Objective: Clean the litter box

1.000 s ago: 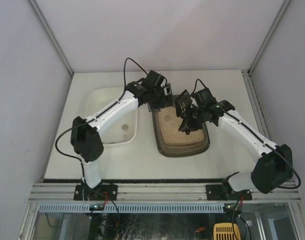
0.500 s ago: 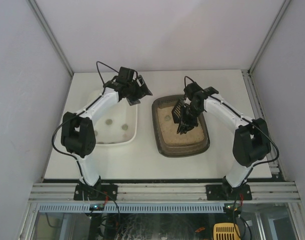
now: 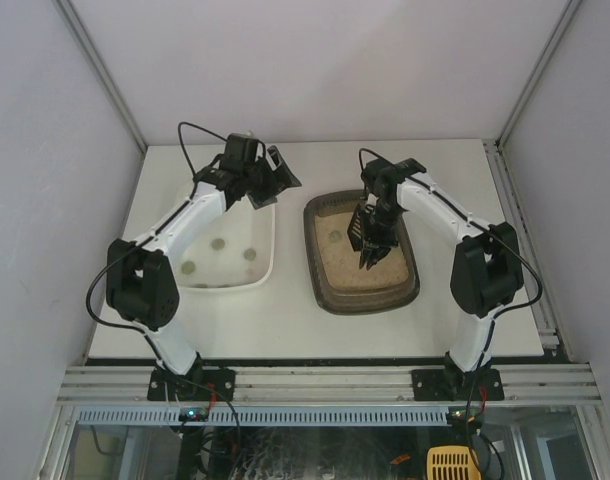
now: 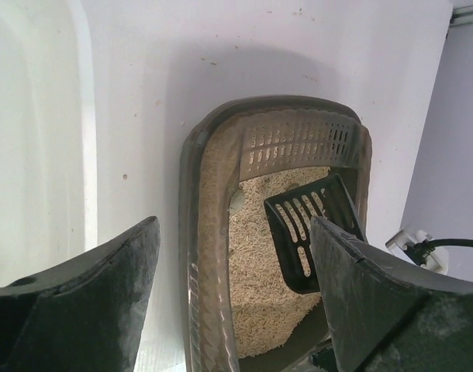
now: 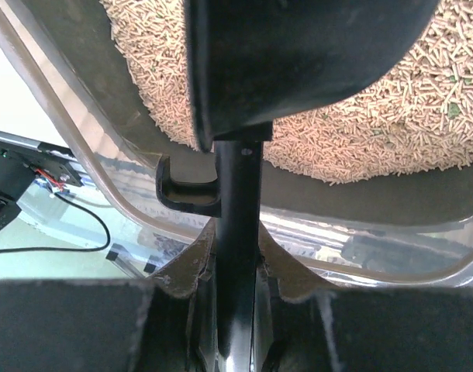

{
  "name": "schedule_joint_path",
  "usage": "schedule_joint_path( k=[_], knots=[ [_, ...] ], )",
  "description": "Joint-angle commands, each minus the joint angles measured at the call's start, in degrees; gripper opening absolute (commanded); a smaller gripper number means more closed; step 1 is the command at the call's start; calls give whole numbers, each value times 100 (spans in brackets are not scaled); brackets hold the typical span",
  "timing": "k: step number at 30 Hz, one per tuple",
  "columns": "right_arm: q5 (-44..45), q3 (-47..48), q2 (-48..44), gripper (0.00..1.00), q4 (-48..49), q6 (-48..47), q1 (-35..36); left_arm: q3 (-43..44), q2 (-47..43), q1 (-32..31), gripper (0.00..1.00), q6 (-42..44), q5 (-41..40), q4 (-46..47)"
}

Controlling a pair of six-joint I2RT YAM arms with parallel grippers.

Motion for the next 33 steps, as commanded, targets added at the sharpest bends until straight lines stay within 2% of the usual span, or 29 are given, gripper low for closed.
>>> schedule_joint_path(
  k=[1,8,24,33],
  knots=[
    [17,144,29,0,-175,-160,76,-174,-364,81,82,85,-48,139],
    [363,213,326,0,45,-105,435,-212,-556,227,82,167,-328,176],
    [1508,534,489,0,111,-31,815,-452,-693,754,81,294,-167,189],
    [822,434,685,0,560,-135,852,-532,-803,764,81,323,-170,193]
  ],
)
